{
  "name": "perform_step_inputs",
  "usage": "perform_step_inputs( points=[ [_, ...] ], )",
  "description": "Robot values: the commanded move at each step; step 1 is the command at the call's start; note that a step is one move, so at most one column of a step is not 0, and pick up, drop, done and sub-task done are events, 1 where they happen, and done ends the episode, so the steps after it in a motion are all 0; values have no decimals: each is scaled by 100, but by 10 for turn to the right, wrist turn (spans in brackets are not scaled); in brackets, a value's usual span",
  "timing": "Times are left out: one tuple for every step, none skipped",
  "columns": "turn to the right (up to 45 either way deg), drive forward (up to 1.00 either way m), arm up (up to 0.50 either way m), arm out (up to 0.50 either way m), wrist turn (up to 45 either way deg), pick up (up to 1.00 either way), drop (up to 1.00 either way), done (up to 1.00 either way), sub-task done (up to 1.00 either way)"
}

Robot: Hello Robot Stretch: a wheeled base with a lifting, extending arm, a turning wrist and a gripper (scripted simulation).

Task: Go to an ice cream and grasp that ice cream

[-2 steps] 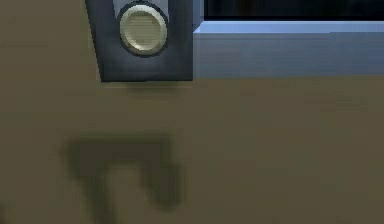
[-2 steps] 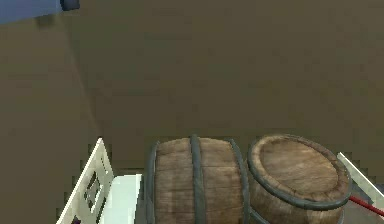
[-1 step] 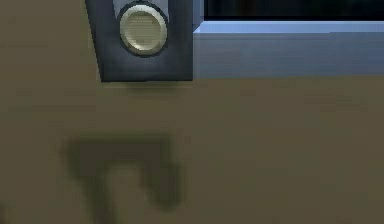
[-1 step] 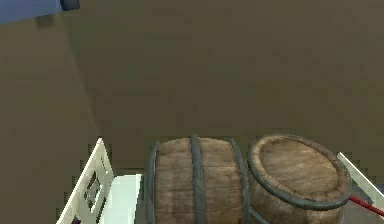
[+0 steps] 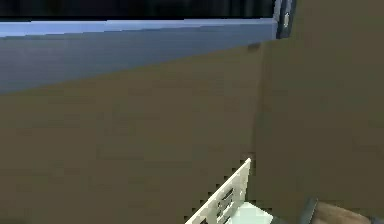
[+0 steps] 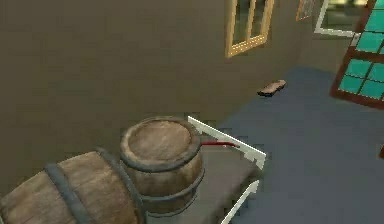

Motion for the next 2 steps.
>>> perform_step_inputs(
  points=[
    [-390, 0, 0, 0, 0, 0, 0, 0, 0],
    [450, 0, 0, 0, 0, 0, 0, 0, 0]
  ],
)
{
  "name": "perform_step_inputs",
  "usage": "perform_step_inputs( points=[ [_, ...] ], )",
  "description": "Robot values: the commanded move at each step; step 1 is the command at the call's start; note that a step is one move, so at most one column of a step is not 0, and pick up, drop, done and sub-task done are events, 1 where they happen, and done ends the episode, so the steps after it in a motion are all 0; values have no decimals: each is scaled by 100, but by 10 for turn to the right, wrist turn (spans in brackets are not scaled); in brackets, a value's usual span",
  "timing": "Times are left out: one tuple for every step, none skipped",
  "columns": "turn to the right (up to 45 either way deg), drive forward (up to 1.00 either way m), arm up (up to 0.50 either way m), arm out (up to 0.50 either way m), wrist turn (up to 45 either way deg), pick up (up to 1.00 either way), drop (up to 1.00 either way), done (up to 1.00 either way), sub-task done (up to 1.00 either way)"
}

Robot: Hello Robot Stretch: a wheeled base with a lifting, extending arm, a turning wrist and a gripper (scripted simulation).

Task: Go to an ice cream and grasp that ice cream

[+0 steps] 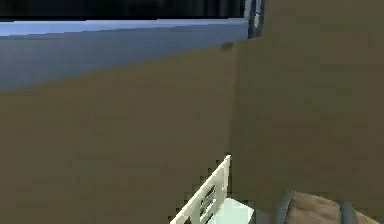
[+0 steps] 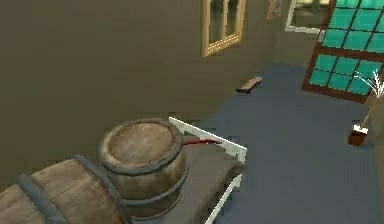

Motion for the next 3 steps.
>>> perform_step_inputs(
  points=[
    [450, 0, 0, 0, 0, 0, 0, 0, 0],
    [450, 0, 0, 0, 0, 0, 0, 0, 0],
    [420, 0, 0, 0, 0, 0, 0, 0, 0]
  ],
)
